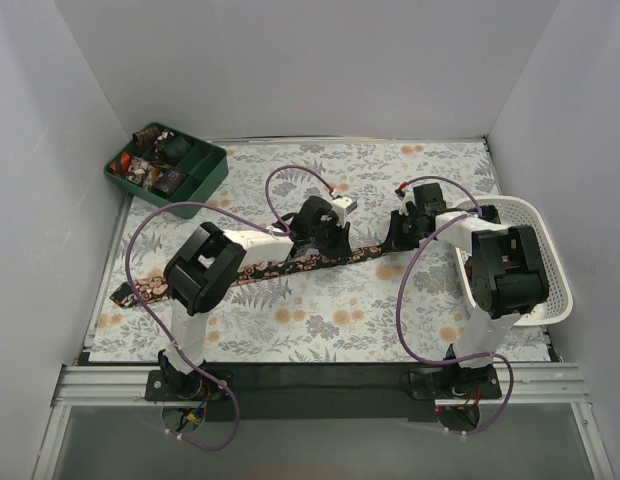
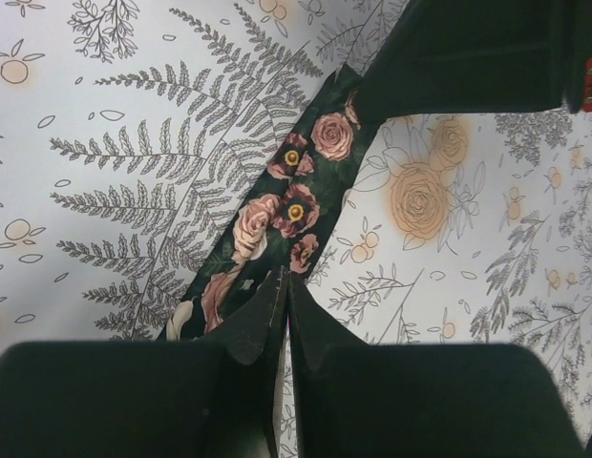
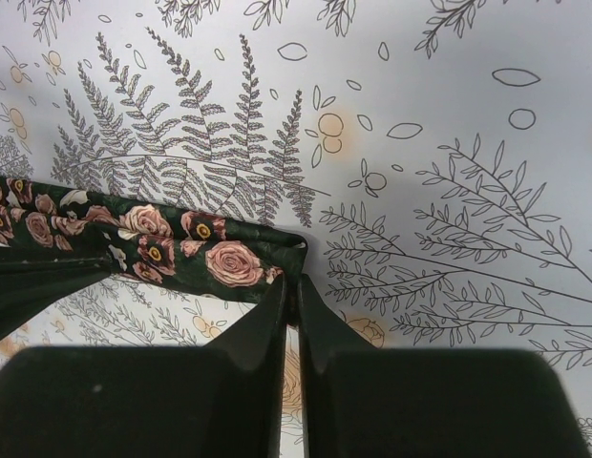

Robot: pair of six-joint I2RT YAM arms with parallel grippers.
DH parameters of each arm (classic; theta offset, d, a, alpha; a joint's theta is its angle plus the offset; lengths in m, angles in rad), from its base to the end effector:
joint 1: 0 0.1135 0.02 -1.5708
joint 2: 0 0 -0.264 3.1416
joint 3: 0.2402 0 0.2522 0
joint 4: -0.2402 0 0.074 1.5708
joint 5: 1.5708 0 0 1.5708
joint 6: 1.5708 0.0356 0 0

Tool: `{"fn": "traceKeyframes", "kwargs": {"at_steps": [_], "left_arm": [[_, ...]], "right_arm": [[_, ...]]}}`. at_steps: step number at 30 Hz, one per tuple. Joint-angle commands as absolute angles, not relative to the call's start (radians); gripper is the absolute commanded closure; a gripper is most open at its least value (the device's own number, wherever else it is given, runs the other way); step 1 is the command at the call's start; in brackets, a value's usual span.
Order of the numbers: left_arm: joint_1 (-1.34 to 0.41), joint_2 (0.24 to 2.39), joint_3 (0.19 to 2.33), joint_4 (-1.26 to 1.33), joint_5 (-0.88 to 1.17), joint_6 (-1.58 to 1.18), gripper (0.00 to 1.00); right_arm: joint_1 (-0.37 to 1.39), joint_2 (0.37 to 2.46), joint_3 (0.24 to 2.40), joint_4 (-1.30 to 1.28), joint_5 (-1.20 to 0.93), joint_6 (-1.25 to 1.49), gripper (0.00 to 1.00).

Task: Roll the ties
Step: Roll the tie

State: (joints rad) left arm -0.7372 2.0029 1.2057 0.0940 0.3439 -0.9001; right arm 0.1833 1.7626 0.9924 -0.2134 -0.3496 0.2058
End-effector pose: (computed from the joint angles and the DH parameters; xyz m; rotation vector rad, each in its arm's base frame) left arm 0.3078 -0.2957 0.1504 -0.0030 2.5489 -1.1609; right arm 0.3394 0.0753 0.1557 -0.1083 2.5713 0.5955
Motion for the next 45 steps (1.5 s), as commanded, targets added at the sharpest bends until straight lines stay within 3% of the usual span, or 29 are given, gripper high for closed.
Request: {"fn": "traceKeyframes", "kwargs": {"at_steps": [1,22,33,45], "left_arm": [[-0.742,2.023,1.239,0.104,0.347,-0.882,0.96],[-0.733,2.068,1.213,0.078,0.258,-0.940,1.00],[-0.724,2.068,1.218,0.081,0.253,-0.973,1.00],[-0.719,2.051,1.204,0.103,0.250,-1.000,1.00]], "right_arm": [[0.181,1.753,1.020,-0.219,-0.344,0.201,0.91],[0.267,1.606,1.088,-0.301,-0.276,0.221,0.99],[0.437,1.696,1.150,-0.295,-0.333,0.276,0.99],[0.449,1.710,1.152,-0.301,-0.356,0.305,0.99]]}}
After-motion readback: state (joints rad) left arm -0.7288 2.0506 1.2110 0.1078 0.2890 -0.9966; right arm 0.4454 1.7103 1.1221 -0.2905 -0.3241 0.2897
